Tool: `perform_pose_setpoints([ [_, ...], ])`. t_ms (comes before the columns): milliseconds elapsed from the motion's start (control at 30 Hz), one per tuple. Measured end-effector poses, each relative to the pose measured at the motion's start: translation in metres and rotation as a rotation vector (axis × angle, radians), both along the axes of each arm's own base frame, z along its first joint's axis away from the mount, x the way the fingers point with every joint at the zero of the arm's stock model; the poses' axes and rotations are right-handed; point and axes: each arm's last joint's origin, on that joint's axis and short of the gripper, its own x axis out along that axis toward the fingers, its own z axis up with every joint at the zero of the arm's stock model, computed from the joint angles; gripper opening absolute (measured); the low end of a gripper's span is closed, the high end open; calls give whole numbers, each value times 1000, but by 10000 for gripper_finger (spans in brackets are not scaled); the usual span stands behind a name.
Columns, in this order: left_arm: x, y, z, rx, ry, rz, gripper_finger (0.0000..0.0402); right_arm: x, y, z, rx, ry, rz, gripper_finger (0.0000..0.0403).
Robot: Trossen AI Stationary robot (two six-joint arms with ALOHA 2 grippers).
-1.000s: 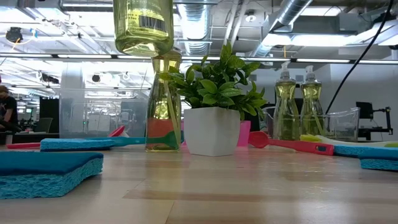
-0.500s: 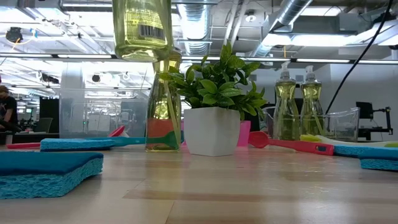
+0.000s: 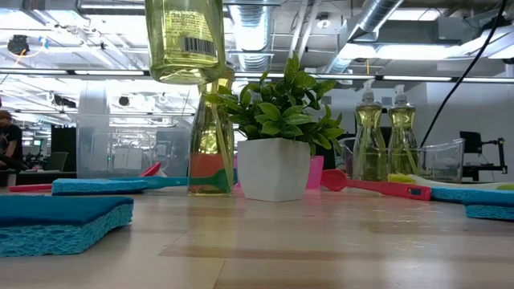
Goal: Pick & Place Kitchen Sink Supplies
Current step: Put the green dishwashing liquid dispenser into the right transparent bin
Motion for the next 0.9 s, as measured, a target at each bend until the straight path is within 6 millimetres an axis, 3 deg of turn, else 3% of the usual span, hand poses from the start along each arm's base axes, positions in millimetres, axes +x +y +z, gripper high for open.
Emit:
perform_pose_setpoints([
  [333,-8,2,-2,44,55,7,181,0,0,1,2,-5,1,197],
  [567,-6,5,-2,50,53,110,181,-6,4,5,1,-4,13,199],
  [900,-11,8,2,55,28,187,181,-41,2,36,5,-28,-48,200],
])
